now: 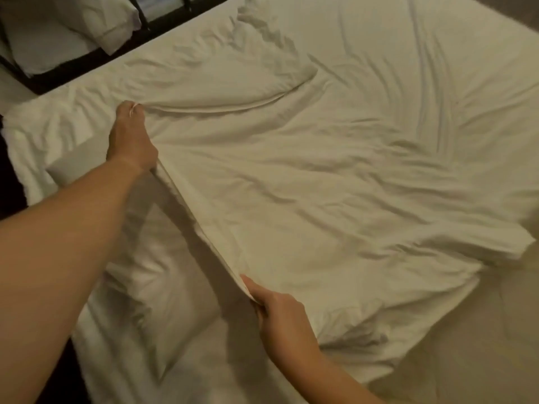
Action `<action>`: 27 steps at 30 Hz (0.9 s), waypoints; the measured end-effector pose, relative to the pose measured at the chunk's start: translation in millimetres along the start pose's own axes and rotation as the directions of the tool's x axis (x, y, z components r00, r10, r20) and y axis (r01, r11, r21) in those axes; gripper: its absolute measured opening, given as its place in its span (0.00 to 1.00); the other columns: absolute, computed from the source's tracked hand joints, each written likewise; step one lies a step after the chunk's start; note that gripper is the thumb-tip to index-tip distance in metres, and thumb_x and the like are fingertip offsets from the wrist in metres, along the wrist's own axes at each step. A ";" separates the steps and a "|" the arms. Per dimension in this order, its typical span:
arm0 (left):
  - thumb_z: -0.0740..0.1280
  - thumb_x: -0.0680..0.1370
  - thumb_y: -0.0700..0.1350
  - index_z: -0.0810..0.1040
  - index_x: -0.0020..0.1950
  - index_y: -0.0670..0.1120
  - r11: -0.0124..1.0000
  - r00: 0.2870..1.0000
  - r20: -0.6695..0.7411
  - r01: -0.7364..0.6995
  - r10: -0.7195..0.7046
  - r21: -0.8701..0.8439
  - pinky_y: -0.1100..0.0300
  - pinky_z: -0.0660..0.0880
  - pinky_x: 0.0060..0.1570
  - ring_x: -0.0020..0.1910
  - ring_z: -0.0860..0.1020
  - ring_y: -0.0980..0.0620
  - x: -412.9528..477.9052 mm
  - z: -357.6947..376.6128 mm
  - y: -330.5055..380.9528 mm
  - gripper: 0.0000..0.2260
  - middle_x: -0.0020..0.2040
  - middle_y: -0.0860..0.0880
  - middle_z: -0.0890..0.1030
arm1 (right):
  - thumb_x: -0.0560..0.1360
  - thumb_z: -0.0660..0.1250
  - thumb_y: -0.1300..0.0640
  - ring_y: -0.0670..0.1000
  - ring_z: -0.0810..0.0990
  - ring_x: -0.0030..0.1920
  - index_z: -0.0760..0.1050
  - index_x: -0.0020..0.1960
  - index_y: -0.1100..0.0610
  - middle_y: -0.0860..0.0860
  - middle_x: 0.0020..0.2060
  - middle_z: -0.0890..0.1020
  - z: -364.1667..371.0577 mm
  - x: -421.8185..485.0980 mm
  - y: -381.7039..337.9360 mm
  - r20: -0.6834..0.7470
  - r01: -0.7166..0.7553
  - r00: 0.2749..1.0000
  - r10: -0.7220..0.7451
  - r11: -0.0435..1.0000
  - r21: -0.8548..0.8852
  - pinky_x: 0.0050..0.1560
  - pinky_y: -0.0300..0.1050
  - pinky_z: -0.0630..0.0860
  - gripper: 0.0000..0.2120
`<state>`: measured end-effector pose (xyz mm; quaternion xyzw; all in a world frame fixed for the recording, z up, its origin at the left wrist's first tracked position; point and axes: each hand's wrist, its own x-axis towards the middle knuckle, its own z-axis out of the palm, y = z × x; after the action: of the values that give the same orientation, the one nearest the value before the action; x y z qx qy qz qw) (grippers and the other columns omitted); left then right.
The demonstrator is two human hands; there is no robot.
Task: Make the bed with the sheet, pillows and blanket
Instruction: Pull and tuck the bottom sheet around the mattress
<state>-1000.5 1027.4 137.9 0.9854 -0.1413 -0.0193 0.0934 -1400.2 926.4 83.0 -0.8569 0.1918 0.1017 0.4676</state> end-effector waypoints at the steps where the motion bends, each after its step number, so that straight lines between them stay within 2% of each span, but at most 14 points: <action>1: 0.70 0.74 0.29 0.59 0.82 0.40 1.000 1.000 0.005 -0.004 0.004 0.002 0.54 0.62 0.78 0.78 0.64 0.41 -3.1 -2.7 -12.0 0.38 0.84 0.45 0.53 | 0.81 0.60 0.45 0.49 0.78 0.65 0.56 0.73 0.22 0.41 0.67 0.79 11.3 -1.3 -6.5 -0.001 -0.003 1.000 0.003 1.000 -0.007 0.60 0.47 0.77 0.27; 8: 0.72 0.74 0.30 0.59 0.82 0.40 1.000 1.000 0.000 -0.012 0.012 -0.015 0.55 0.62 0.78 0.78 0.64 0.40 -13.8 -41.5 -95.6 0.39 0.84 0.45 0.53 | 0.78 0.57 0.36 0.45 0.75 0.69 0.56 0.73 0.22 0.32 0.70 0.71 78.7 -22.9 -83.6 0.013 0.027 1.000 -0.027 0.998 0.055 0.62 0.42 0.75 0.25; 11: 0.72 0.74 0.30 0.61 0.81 0.40 1.000 1.000 -0.026 -0.010 0.009 -0.022 0.54 0.62 0.78 0.77 0.64 0.39 -22.6 -55.6 -130.5 0.37 0.83 0.44 0.54 | 0.75 0.53 0.33 0.44 0.75 0.69 0.57 0.74 0.25 0.32 0.71 0.71 102.7 -28.9 -102.3 0.029 0.027 0.999 -0.028 0.999 0.034 0.63 0.40 0.74 0.27; 16: 0.71 0.74 0.31 0.63 0.79 0.39 1.000 0.998 -0.055 -0.018 0.017 -0.012 0.52 0.64 0.77 0.75 0.66 0.37 -48.1 -66.1 -183.9 0.35 0.81 0.41 0.57 | 0.79 0.60 0.40 0.43 0.73 0.69 0.58 0.74 0.25 0.34 0.70 0.72 132.0 -47.2 -121.7 0.048 0.059 0.997 -0.060 0.998 0.023 0.61 0.36 0.71 0.25; 22: 0.69 0.73 0.30 0.62 0.80 0.40 0.999 0.999 -0.050 -0.022 0.021 -0.039 0.54 0.64 0.77 0.75 0.66 0.40 -68.4 -51.7 -235.7 0.36 0.81 0.43 0.57 | 0.76 0.53 0.38 0.46 0.73 0.71 0.55 0.75 0.25 0.35 0.73 0.70 171.1 -70.6 -132.5 0.131 0.070 0.988 -0.075 0.997 0.042 0.66 0.41 0.72 0.28; 25: 0.69 0.74 0.30 0.60 0.82 0.40 0.998 0.999 -0.032 0.000 -0.002 -0.068 0.53 0.62 0.78 0.77 0.65 0.40 -74.8 -26.9 -232.6 0.37 0.82 0.44 0.56 | 0.80 0.59 0.44 0.49 0.76 0.69 0.54 0.76 0.29 0.39 0.72 0.74 186.0 -64.6 -116.7 0.092 0.028 0.995 -0.026 0.999 -0.020 0.62 0.41 0.73 0.28; 27: 0.69 0.75 0.30 0.58 0.82 0.39 0.998 1.000 -0.004 0.018 -0.018 -0.064 0.53 0.61 0.79 0.77 0.64 0.38 -82.5 -11.3 -232.8 0.38 0.83 0.42 0.55 | 0.81 0.59 0.47 0.53 0.79 0.64 0.54 0.77 0.30 0.45 0.68 0.79 193.8 -64.5 -108.8 0.084 0.000 0.996 0.005 0.998 -0.063 0.58 0.45 0.74 0.29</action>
<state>-1015.0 1272.1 105.8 0.9831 -0.1316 -0.0222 0.1252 -1411.5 1157.6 83.7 -0.8659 0.1697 0.1441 0.4480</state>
